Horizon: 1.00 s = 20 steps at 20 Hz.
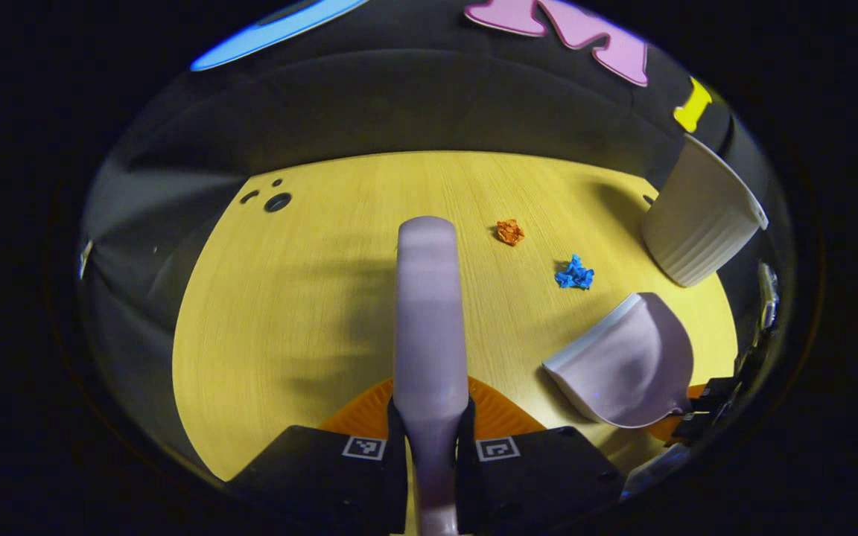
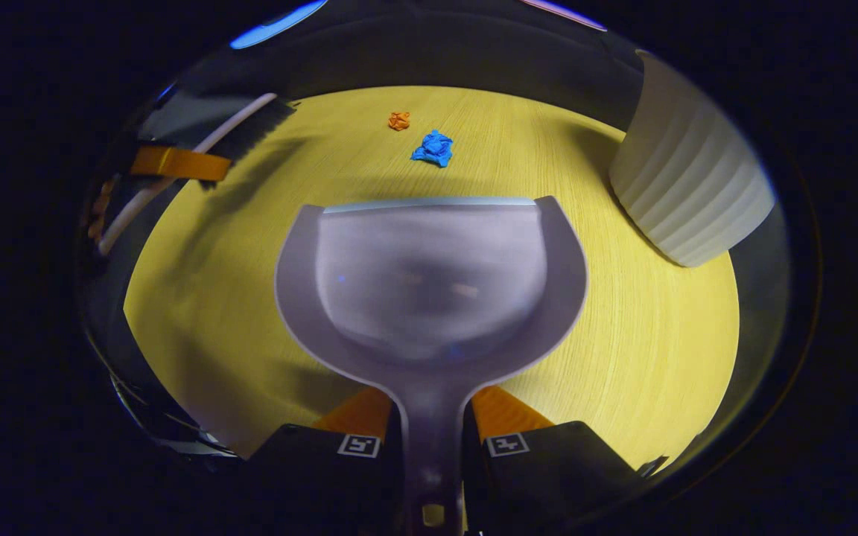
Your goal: Pick up the small broom and dustpan from the desktop, sweep the trash into the dustpan with the broom, and then empty the trash into the garbage bin.
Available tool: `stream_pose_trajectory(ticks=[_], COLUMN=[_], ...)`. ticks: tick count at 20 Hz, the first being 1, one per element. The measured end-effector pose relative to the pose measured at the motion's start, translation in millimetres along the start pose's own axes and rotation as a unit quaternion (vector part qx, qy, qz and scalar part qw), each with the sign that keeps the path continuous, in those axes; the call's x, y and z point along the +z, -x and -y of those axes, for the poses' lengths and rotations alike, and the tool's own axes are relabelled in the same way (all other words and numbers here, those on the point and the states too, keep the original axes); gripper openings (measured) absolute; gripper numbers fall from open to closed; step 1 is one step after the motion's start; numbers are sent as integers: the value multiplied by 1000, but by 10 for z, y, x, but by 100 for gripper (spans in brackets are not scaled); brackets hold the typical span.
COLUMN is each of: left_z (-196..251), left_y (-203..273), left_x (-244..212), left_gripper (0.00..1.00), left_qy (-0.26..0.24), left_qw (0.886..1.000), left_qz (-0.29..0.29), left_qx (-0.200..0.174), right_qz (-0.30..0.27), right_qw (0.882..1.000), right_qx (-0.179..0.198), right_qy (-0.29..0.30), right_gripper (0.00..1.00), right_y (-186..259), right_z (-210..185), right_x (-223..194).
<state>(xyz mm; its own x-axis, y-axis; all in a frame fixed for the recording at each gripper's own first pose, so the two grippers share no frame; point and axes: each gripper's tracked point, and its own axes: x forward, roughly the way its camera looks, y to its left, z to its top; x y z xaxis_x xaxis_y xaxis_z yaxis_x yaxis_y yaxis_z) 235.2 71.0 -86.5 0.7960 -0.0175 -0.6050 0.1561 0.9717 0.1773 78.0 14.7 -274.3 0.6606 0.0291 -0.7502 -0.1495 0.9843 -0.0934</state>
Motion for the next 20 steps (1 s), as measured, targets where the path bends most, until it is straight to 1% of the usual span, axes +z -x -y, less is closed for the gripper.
stream_pose_trajectory(ticks=[1,5,8,9,10,12,13,14,15,16,17,19,20], left_z=[-20,-5,51,85,119,204,285,356,456,565,669,861,966], left_y=[-98,-527,-791,-870,-961,-1121,-1169,-1199,-1215,-1228,-1221,-1197,-1166], left_x=[110,505,692,756,806,885,917,930,957,949,927,842,778], left_gripper=[30,29,29,28,29,29,29,30,31,29,28,30,32], left_qy=[-26,-124,-169,-185,-207,-248,-263,-278,-290,-302,-315,-334,-341], left_qw=[1000,992,985,982,978,968,964,959,955,950,944,934,928], left_qz=[-2,-7,-25,-29,-33,-39,-43,-46,-46,-47,-52,-68,-76], left_qx=[3,11,4,1,0,-6,-16,-31,-48,-69,-86,-113,-129], right_qz=[0,12,16,12,7,-11,-16,-21,-24,-24,-25,-27,-25], right_qw=[1000,1000,999,999,999,998,998,997,997,997,997,996,996], right_qx=[0,-4,0,3,6,12,14,17,21,25,28,33,34], right_qy=[1,5,29,37,42,58,64,72,74,74,74,79,84], right_gripper=[36,36,36,36,36,36,36,41,41,40,37,36,36], right_y=[11,132,205,210,215,192,183,173,184,168,158,118,121], right_z=[52,263,390,427,467,532,562,577,577,582,589,608,617], right_x=[1,79,107,103,73,-2,-33,-66,-67,-75,-78,-74,-74])
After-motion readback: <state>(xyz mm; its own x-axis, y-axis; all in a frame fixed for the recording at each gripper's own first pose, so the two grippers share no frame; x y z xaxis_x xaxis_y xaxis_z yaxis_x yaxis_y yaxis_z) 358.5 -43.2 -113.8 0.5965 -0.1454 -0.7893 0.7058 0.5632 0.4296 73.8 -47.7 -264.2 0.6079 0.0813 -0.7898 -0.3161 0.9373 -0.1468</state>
